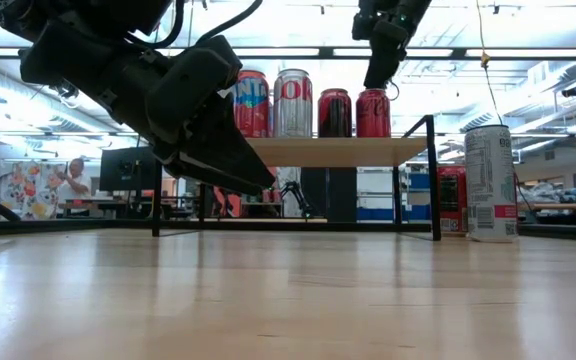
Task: Place canned beverage on shelf
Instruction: Put the bottom red and black soda can on the shelf, then move the white soda can to the middle right of the table
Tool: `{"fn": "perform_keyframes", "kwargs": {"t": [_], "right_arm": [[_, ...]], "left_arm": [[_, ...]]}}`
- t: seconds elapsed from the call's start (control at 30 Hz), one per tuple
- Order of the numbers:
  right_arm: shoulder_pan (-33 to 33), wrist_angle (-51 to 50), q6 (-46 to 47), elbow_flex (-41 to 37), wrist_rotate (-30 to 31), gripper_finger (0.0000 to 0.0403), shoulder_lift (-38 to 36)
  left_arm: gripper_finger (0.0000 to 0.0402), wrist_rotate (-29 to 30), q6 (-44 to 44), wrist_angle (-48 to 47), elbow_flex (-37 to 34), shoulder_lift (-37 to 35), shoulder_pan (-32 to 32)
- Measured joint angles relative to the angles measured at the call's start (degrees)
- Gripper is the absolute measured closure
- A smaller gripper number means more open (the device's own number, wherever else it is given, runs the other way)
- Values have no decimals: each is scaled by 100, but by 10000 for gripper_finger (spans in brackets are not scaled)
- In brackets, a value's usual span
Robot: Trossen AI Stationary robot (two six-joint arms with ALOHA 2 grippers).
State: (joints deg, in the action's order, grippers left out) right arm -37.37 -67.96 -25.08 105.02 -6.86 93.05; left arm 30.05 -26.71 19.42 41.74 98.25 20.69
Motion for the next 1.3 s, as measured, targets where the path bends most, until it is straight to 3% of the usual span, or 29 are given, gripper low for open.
{"fn": "perform_keyframes", "kwargs": {"t": [0.47,0.97,1.3], "right_arm": [[589,-199,341,0,1032,5,-557],[1330,-1233,1932,-11,2428,5,-1474],[2041,-790,2903,-1250,3267,5,-2441]], "left_arm": [[127,1,-3,0,-2,-1,4],[127,-57,93,2,-2,-1,-98],[127,-53,87,2,-2,-1,-98]]}}
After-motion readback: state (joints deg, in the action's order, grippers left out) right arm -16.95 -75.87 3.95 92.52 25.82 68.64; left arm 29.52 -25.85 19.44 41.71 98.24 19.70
